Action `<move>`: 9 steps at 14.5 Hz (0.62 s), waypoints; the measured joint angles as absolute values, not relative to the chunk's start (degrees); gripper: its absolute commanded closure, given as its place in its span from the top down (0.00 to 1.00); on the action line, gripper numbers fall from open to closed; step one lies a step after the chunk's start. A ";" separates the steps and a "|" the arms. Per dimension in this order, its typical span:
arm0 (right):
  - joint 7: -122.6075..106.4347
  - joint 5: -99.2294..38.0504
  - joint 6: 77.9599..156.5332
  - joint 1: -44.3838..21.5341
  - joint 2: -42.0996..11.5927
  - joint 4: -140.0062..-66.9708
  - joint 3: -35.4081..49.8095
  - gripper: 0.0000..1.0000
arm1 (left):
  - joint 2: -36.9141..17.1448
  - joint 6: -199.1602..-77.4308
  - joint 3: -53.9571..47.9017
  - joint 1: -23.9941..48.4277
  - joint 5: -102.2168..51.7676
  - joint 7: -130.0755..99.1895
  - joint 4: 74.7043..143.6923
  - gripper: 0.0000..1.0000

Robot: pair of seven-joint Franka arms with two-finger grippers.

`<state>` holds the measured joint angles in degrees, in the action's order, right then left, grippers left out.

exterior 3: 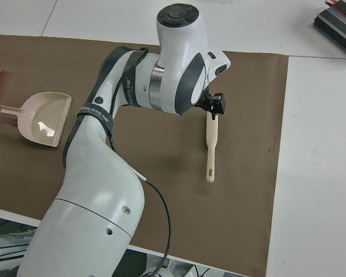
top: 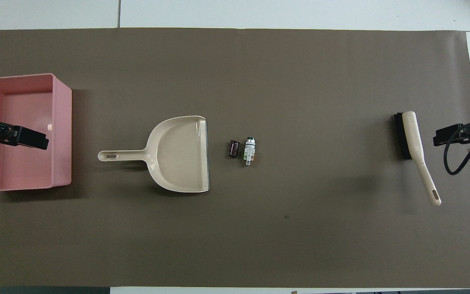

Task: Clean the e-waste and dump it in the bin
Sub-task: 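Grasp the cream dustpan handle with the left gripper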

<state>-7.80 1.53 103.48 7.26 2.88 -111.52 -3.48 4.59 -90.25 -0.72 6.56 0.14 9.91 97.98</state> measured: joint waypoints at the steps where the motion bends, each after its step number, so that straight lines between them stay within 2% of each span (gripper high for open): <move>1: -8.54 1.53 105.26 8.07 2.62 -113.64 -3.48 1.00 | 4.54 -90.26 -1.00 8.11 0.16 11.52 98.10 0.99; 6: -8.93 1.53 119.41 9.44 1.68 -126.64 -3.46 1.00 | 3.50 -97.37 -1.48 11.49 0.22 26.56 104.01 0.98; 9: -9.26 1.53 122.21 10.91 1.67 -130.40 -3.45 1.00 | 2.70 -103.07 -1.56 12.89 0.22 35.99 108.48 0.97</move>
